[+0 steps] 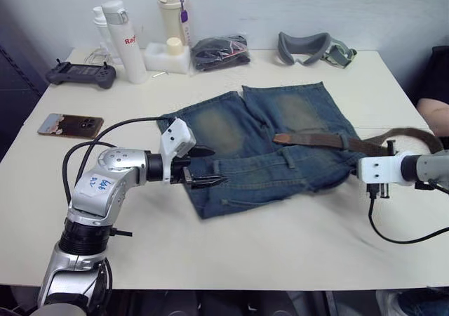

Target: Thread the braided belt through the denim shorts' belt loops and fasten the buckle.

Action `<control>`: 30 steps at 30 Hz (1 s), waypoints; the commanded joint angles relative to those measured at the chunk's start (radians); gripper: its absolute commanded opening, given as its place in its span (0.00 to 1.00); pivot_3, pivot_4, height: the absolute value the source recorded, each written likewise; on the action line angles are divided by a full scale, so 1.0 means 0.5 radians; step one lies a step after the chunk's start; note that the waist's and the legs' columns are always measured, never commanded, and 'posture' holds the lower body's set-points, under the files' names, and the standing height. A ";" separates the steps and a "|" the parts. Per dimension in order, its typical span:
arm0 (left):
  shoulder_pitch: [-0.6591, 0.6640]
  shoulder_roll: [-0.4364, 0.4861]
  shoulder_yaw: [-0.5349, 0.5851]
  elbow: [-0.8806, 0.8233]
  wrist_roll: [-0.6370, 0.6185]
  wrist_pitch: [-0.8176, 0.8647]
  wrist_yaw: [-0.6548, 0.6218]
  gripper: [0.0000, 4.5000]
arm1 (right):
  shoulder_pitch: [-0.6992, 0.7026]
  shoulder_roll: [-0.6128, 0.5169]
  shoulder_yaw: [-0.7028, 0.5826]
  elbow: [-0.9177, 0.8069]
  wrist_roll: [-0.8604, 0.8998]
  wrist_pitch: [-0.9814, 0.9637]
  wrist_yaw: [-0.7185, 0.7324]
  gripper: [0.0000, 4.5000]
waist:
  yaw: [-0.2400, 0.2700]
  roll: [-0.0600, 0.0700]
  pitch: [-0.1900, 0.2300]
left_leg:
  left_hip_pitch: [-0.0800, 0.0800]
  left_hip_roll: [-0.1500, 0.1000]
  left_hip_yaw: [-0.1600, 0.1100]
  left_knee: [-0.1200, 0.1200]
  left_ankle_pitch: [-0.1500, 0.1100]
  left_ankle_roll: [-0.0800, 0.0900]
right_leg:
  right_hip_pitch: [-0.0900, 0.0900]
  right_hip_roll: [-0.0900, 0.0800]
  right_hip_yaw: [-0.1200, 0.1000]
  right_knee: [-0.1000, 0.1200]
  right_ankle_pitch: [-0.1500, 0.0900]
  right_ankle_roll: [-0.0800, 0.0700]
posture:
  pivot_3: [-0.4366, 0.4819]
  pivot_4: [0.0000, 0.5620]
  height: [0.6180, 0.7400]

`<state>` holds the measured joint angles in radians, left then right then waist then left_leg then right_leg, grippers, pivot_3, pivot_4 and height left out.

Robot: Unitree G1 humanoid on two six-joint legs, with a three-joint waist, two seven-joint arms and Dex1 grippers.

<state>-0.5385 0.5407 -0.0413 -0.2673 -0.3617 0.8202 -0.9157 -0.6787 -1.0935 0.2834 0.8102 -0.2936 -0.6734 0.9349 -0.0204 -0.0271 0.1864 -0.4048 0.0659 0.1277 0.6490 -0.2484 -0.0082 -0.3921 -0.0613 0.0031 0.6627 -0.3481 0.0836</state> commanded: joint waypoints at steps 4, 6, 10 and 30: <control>-0.012 -0.039 -0.027 -0.081 -0.063 -0.030 0.086 1.00 | -0.266 -0.012 0.013 0.387 -0.062 -0.221 0.091 0.28 | -0.020 0.002 0.001 | 0.000 0.000 0.000 0.000 0.000 0.000 | 0.000 0.001 0.000 0.000 0.000 0.000 | 0.48 0.27 0.91; -0.012 -0.038 -0.031 -0.087 -0.076 -0.028 0.100 1.00 | -0.353 -0.061 0.019 0.406 -0.108 -0.208 0.124 0.51 | -0.022 0.005 0.003 | 0.000 0.000 0.000 0.000 0.000 -0.001 | 0.000 0.001 0.000 0.000 0.000 0.000 | 0.48 0.27 0.91; -0.017 -0.033 -0.010 -0.087 -0.104 -0.025 0.133 1.00 | -0.575 -0.143 -0.045 0.409 -0.094 -0.050 0.229 0.93 | -0.022 0.012 0.006 | 0.000 0.001 0.001 0.000 0.000 -0.002 | -0.001 0.001 0.001 0.001 0.000 0.000 | 0.48 0.27 0.91; 0.035 0.001 0.061 -0.213 -0.237 0.158 0.370 1.00 | -0.010 1.082 -1.624 -1.173 1.796 4.275 -0.565 0.99 | 0.009 0.010 0.006 | -0.003 0.011 -0.002 0.002 -0.006 -0.010 | -0.003 -0.002 0.002 0.005 -0.003 -0.005 | 0.48 0.27 0.91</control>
<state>-0.5183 0.5277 -0.0378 -0.3256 -0.4609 0.8986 -0.7360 -0.6799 -0.5526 -0.4579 0.2561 0.5760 1.4036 0.6978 -0.0158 -0.0222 0.1892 -0.4065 0.0712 0.1269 0.6495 -0.2514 -0.0130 -0.3941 -0.0618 0.0042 0.6653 -0.3495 0.0809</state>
